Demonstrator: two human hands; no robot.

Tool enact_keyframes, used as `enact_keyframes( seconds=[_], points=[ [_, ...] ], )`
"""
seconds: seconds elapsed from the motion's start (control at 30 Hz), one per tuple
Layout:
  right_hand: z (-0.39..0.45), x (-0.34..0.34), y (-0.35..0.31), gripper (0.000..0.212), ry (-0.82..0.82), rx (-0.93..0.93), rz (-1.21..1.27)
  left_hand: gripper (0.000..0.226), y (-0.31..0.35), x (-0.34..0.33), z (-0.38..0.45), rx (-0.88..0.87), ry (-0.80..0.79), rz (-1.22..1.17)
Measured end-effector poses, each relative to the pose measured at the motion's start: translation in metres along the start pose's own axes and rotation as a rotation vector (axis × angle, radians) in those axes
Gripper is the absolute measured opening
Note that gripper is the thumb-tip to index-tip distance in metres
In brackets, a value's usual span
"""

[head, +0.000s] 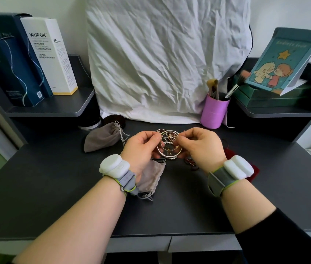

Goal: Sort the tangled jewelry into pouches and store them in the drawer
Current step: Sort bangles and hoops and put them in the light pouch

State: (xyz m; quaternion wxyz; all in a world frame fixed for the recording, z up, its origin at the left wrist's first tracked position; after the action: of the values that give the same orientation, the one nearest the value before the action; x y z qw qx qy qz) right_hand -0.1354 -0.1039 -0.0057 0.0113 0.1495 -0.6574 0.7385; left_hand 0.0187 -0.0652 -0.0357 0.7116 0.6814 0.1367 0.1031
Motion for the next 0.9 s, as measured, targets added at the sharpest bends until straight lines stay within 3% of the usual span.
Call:
enact_keyframes(
  seconds=[0.13,0.27,0.43,0.6,0.77,0.9],
  points=[
    [-0.005,0.003,-0.001,0.006,0.018,-0.022,0.046,0.004,0.007,-0.002,-0.005,0.014,-0.034,0.043],
    [-0.012,0.005,-0.001,0.025,-0.011,-0.066,0.104,0.007,0.014,-0.005,-0.013,0.004,-0.037,0.127],
    [-0.021,0.01,-0.002,0.018,-0.048,-0.114,0.148,0.004,0.017,0.0,-0.021,-0.011,-0.048,0.272],
    [-0.022,0.024,-0.001,0.019,0.039,-0.123,0.251,0.017,0.022,0.013,-0.028,-0.099,-0.028,0.622],
    [-0.025,0.026,0.004,0.018,0.061,-0.141,0.336,0.039,0.02,0.012,-0.039,-0.073,-0.149,1.084],
    [-0.029,0.024,0.009,0.017,0.082,-0.156,0.405,0.016,0.02,0.011,-0.041,-0.081,-0.181,1.289]
  ],
)
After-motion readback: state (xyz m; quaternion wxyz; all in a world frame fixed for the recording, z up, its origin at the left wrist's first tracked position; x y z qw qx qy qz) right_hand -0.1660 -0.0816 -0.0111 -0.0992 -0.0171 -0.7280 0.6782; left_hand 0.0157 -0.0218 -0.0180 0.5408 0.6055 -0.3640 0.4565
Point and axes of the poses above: each hand's wrist, its own z-axis towards the middle knuckle, its own x-axis out of the back of the hand, y = z × x, the point moved 5 cm from there along z, towards the middle knuckle, and after that the axes turned 5 degrees about z, right-handed, at the moved point
